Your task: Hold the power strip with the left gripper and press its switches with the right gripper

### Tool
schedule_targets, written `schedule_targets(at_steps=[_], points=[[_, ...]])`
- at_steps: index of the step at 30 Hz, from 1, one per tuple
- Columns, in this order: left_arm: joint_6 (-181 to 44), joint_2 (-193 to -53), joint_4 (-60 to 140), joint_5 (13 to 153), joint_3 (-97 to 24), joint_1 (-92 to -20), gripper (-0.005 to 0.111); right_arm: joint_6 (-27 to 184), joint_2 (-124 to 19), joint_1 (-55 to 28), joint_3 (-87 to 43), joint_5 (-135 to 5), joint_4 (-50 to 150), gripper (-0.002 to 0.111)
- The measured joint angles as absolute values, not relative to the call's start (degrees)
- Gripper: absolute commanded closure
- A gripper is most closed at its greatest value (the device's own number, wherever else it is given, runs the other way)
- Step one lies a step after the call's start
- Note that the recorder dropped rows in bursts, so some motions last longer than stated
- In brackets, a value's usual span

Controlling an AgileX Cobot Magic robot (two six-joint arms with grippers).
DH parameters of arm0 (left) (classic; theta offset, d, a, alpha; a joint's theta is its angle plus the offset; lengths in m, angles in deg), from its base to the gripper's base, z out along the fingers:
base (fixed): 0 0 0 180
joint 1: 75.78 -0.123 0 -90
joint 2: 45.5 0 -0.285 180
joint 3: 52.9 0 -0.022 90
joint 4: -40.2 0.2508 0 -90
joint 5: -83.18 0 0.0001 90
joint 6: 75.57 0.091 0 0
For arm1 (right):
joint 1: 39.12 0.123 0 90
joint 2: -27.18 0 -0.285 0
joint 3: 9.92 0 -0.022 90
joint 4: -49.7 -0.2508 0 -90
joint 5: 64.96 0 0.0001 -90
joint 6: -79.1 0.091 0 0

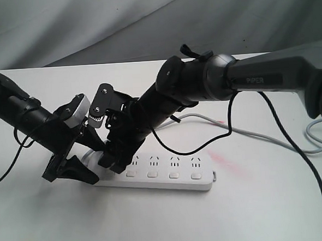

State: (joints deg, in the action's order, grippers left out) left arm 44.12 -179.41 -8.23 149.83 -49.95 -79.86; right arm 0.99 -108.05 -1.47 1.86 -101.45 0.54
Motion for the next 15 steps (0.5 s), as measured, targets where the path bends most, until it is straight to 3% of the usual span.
schedule_targets(at_steps=[3, 10, 15], points=[[44.12, -179.41, -8.23, 149.83, -49.95, -79.86, 0.083, 1.27, -108.05, -1.47, 1.86, -101.45, 0.54, 0.047], [44.12, -179.41, -8.23, 149.83, -49.95, -79.86, 0.083, 3.67, -108.05, -1.47, 1.86, -101.45, 3.12, 0.032], [44.12, -179.41, -8.23, 149.83, -49.95, -79.86, 0.083, 4.01, -108.05, -1.47, 1.86, -101.45, 4.88, 0.031]])
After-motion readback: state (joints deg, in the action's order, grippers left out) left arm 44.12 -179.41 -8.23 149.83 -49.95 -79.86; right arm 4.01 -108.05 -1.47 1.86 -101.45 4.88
